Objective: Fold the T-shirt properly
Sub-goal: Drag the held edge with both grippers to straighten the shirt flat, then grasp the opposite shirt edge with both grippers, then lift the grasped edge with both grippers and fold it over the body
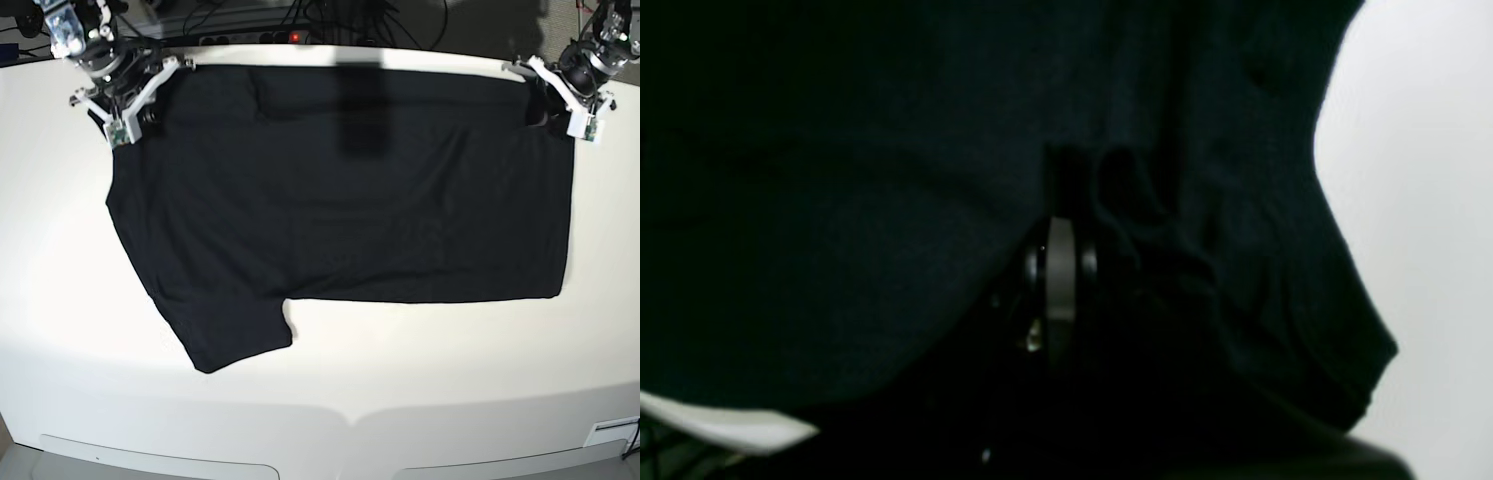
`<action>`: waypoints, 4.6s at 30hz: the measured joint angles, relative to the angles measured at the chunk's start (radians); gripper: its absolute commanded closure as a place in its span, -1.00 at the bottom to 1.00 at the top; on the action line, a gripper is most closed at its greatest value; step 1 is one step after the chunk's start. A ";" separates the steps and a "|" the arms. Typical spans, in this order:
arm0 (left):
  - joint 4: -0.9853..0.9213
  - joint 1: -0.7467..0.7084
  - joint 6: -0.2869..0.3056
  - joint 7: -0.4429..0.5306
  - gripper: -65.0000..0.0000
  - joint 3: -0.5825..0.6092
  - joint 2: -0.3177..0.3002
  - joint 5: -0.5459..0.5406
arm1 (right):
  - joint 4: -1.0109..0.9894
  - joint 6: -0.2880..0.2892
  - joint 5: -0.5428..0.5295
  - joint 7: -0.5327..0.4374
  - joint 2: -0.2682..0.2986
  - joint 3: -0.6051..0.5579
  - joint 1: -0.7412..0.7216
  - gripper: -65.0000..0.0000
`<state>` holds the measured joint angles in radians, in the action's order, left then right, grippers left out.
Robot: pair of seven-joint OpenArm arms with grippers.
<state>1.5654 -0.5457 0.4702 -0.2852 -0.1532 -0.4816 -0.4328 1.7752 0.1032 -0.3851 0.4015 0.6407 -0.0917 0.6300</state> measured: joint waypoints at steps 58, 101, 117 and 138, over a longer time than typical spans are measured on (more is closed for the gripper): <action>-1.297 1.207 0.222 0.034 0.33 -0.159 0.066 0.481 | -0.408 0.100 -0.403 0.177 0.149 -0.244 -0.874 1.00; -1.297 1.241 0.222 -0.242 1.00 -0.159 0.077 0.277 | -0.408 0.100 -0.422 0.102 0.149 -0.245 -0.901 0.18; -1.299 1.208 0.222 -0.155 1.00 -0.159 0.123 0.164 | -0.899 0.100 -0.488 0.152 0.029 -0.739 -1.447 0.11; -1.294 1.147 0.242 -0.032 1.00 -0.160 0.129 0.143 | -1.659 0.310 -0.272 -0.042 -0.344 -0.873 -1.611 0.11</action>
<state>0.2710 0.6010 0.7124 -0.3172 -0.3130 -0.3527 -0.2893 0.1165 0.4129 -0.6575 0.3599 0.2966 -0.9646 -0.9810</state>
